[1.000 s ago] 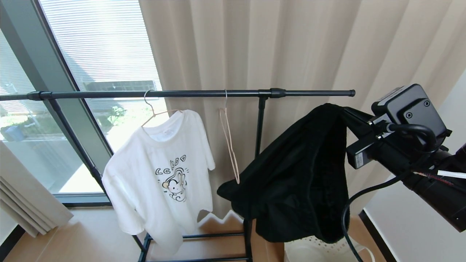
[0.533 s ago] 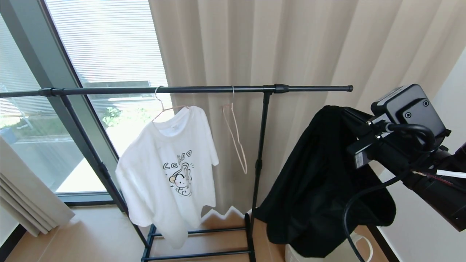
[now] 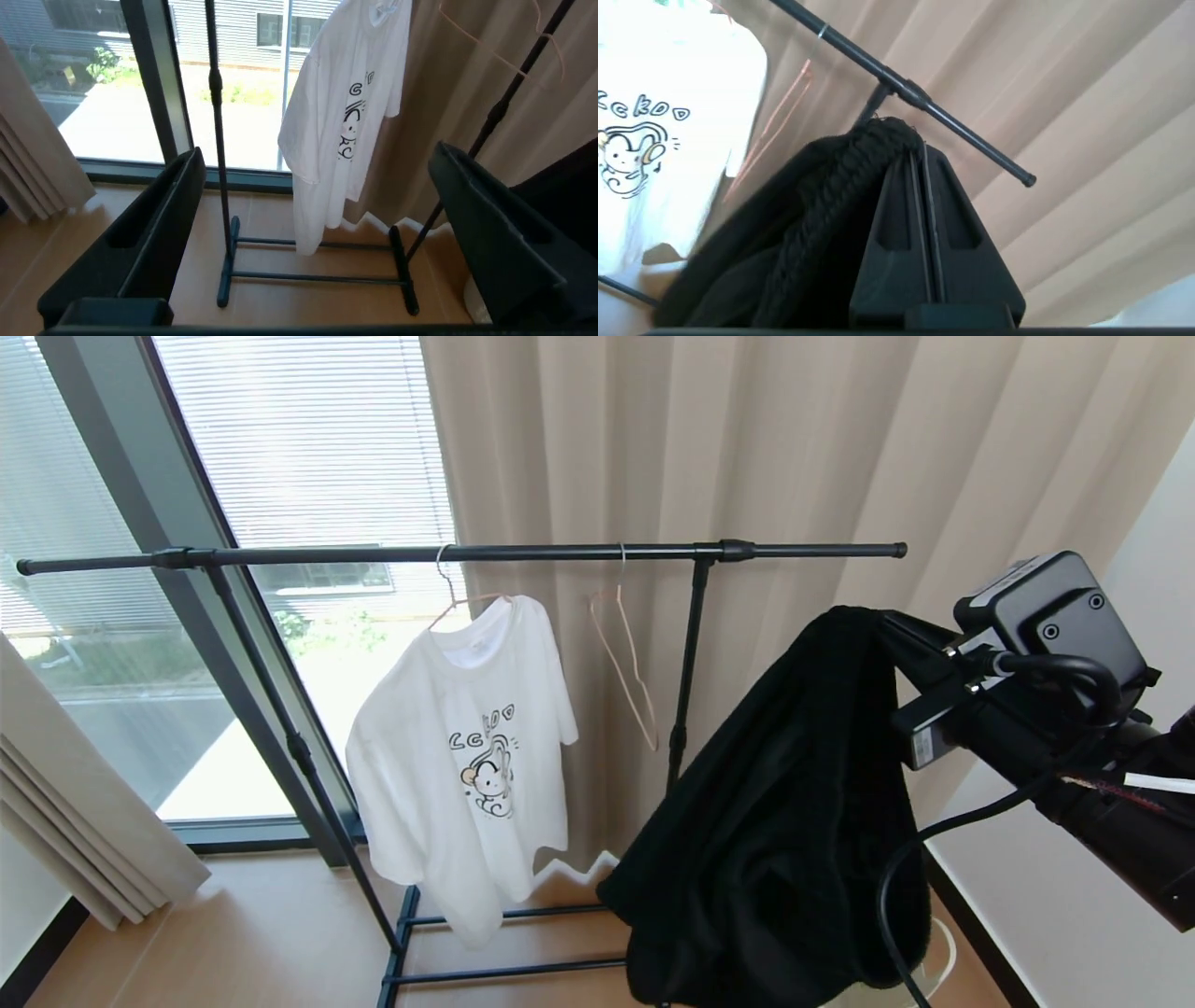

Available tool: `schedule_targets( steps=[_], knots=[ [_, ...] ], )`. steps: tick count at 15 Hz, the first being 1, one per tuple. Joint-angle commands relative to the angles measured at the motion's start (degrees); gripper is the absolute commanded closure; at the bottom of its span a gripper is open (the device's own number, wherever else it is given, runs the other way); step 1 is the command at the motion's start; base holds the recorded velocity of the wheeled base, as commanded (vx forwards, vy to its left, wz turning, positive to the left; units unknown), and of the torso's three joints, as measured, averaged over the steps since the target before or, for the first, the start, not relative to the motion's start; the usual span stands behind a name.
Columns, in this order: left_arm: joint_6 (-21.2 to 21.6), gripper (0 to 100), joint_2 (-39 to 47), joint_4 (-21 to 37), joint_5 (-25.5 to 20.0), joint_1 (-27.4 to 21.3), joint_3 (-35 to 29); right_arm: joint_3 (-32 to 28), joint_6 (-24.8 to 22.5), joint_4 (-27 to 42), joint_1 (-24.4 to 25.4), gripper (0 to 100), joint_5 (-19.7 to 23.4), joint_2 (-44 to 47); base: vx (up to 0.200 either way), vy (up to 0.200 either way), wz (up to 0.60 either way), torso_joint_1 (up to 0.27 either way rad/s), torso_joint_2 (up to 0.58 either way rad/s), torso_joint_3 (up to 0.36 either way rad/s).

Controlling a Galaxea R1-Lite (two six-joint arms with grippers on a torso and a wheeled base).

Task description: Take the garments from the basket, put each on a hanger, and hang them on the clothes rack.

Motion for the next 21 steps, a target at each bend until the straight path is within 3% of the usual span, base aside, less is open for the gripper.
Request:
schedule_targets(
  steps=[1,4,9,11,14,15,16,17,18,21],
  knots=[
    [0.3,0,0.2,0.1,0.0,0.0,0.1,0.1,0.0,0.0,0.0,100,0.1,-0.4,0.000,0.000,0.00,0.000,0.00,0.000],
    [1.1,0,0.2,0.2,-0.1,0.0,0.1,0.0,0.9,0.5,-0.5,100,0.0,0.6,0.000,0.000,0.00,0.000,0.00,0.000],
    [1.5,0,0.3,0.2,-0.3,0.0,0.1,-1.1,7.9,0.4,-1.1,100,-0.3,4.0,0.000,0.000,0.00,0.000,0.00,0.000],
    [4.5,0,0.3,0.3,-2.1,0.0,0.0,-1.6,8.8,0.3,-1.1,100,-0.2,3.8,0.000,0.000,0.00,0.000,0.00,0.000],
    [4.7,0,0.3,0.4,-3.0,0.0,0.0,-2.6,10.1,0.7,-1.1,100,-0.2,3.2,0.000,0.000,0.00,0.000,0.00,0.000],
    [4.7,0,1.6,0.3,-2.4,0.4,0.0,-4.0,12.5,1.6,-1.1,100,-0.2,3.2,0.000,0.000,0.00,0.000,0.00,0.000],
    [4.7,0,4.0,0.3,-2.4,1.3,0.0,-5.8,15.4,5.1,-1.1,100,-0.2,2.9,0.000,0.000,0.00,0.000,0.00,0.000],
    [4.7,0,4.0,0.3,-2.4,1.3,0.0,-5.8,15.4,5.1,-1.1,100,-0.2,2.9,0.000,0.000,0.00,0.000,0.00,0.000],
    [4.7,0,7.9,0.3,-2.9,1.6,-0.1,-10.0,22.0,14.8,-1.1,100,0.1,0.9,0.000,0.000,0.00,0.000,0.00,0.000],
    [5.9,0,16.2,1.7,-1.8,3.4,-0.9,-18.7,32.9,34.2,-1.1,100,3.9,-2.4,0.000,0.000,0.00,0.000,0.00,0.000]
  ],
)
